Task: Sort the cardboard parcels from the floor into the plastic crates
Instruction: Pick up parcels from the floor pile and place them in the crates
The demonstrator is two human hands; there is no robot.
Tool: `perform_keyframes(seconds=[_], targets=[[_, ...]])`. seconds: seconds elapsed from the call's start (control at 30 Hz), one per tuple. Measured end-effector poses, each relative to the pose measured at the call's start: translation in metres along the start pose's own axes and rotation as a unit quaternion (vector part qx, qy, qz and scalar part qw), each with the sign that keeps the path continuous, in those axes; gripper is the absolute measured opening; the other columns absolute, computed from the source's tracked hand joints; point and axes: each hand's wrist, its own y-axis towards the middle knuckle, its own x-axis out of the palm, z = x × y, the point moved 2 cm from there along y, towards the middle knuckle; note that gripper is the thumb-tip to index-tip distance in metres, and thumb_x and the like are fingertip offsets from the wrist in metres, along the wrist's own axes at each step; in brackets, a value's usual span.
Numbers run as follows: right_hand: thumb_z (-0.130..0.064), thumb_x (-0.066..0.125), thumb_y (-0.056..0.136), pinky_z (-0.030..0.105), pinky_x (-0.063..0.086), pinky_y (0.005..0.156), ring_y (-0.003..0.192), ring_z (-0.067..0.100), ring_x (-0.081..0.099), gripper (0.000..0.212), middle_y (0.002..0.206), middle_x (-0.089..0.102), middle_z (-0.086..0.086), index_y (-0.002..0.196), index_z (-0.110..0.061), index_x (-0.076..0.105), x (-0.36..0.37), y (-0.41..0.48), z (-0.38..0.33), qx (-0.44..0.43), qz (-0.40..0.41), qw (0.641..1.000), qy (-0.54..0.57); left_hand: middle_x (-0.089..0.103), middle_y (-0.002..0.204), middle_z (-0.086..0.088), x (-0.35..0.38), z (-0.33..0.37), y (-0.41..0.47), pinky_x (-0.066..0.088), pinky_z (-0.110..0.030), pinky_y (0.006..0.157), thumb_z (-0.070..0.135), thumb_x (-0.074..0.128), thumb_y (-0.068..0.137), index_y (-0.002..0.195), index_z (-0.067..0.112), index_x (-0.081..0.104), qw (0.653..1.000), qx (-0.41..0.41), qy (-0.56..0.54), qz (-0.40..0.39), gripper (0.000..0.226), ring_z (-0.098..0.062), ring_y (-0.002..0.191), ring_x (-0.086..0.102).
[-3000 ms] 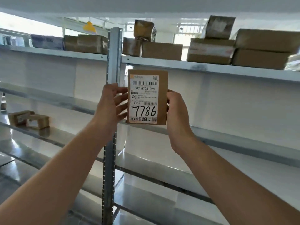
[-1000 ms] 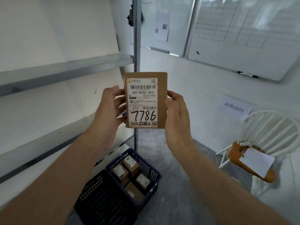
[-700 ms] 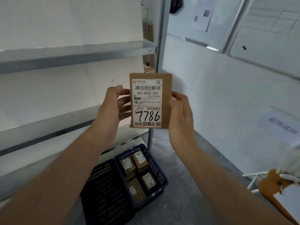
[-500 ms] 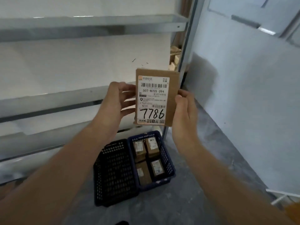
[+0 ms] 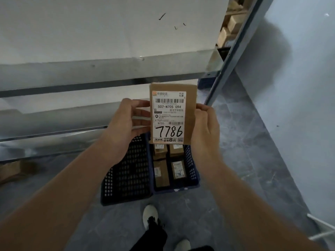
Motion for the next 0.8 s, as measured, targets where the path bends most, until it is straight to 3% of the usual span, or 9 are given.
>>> perform_keyframes(seconds=[0.13,0.27,0.37,0.47,0.6,0.7,0.8], targets=[[-0.024,0.045,0.113,0.036,0.067,0.070,0.092,0.014,0.080,0.019,0.109,0.079,0.003,0.120,-0.023,0.063,-0.003,0.038,0.025,0.035,-0.016,0.999,0.000,0.075,0.080,0.000,0.015,-0.015,0.038,0.056,-0.045,0.095,0.033,0.034,0.102,0.109,0.012,0.070,1.000,-0.027,0.011,0.007,0.042,-0.016,0.080,0.073],[-0.020,0.044,0.114,0.030,0.066,0.067,0.091,0.014,0.080,0.019,0.109,0.079,0.006,0.121,-0.018,0.062,-0.012,0.084,0.054,0.060,-0.036,0.998,0.011,0.075,0.089,-0.005,0.039,-0.039,0.075,0.056,-0.048,0.098,0.035,0.034,0.101,0.114,0.008,0.069,0.998,-0.052,0.028,0.030,0.046,-0.024,0.091,0.072],[-0.020,0.044,0.114,0.029,0.064,0.065,0.089,0.013,0.080,0.021,0.109,0.078,0.006,0.125,-0.014,0.061,-0.020,0.119,0.089,0.086,-0.061,0.994,0.006,0.074,0.085,-0.004,0.059,-0.068,0.102,0.057,-0.045,0.092,0.033,0.036,0.102,0.107,0.010,0.070,0.994,-0.076,0.028,0.074,0.042,-0.021,0.083,0.071],[-0.020,0.045,0.114,0.028,0.063,0.063,0.085,0.009,0.079,0.018,0.107,0.076,0.004,0.123,-0.016,0.060,-0.027,0.152,0.136,0.110,-0.094,0.989,-0.013,0.076,0.084,-0.004,0.077,-0.110,0.127,0.057,-0.041,0.086,0.034,0.037,0.102,0.105,0.011,0.072,0.989,-0.091,0.021,0.113,0.041,-0.019,0.080,0.072],[-0.024,0.045,0.112,0.034,0.066,0.068,0.084,0.005,0.075,0.018,0.107,0.074,0.001,0.118,-0.021,0.062,-0.029,0.186,0.206,0.131,-0.099,0.985,-0.057,0.077,0.088,-0.007,0.089,-0.176,0.156,0.058,-0.044,0.091,0.037,0.037,0.102,0.101,0.013,0.072,0.980,-0.136,0.008,0.146,0.043,-0.024,0.086,0.074],[-0.022,0.045,0.113,0.028,0.062,0.066,0.078,-0.001,0.072,0.018,0.100,0.074,-0.004,0.110,-0.026,0.062,-0.029,0.202,0.263,0.164,-0.102,0.979,-0.066,0.076,0.089,-0.008,0.091,-0.231,0.175,0.059,-0.042,0.088,0.037,0.037,0.103,0.101,0.013,0.072,0.971,-0.167,-0.012,0.169,0.042,-0.028,0.090,0.075],[-0.023,0.045,0.113,0.025,0.060,0.065,0.078,0.000,0.072,0.020,0.100,0.075,-0.005,0.118,-0.021,0.064,-0.025,0.209,0.321,0.184,-0.100,0.974,-0.083,0.075,0.092,-0.009,0.086,-0.285,0.196,0.059,-0.043,0.089,0.035,0.037,0.104,0.101,0.012,0.070,0.962,-0.194,-0.024,0.188,0.040,-0.025,0.088,0.072]])
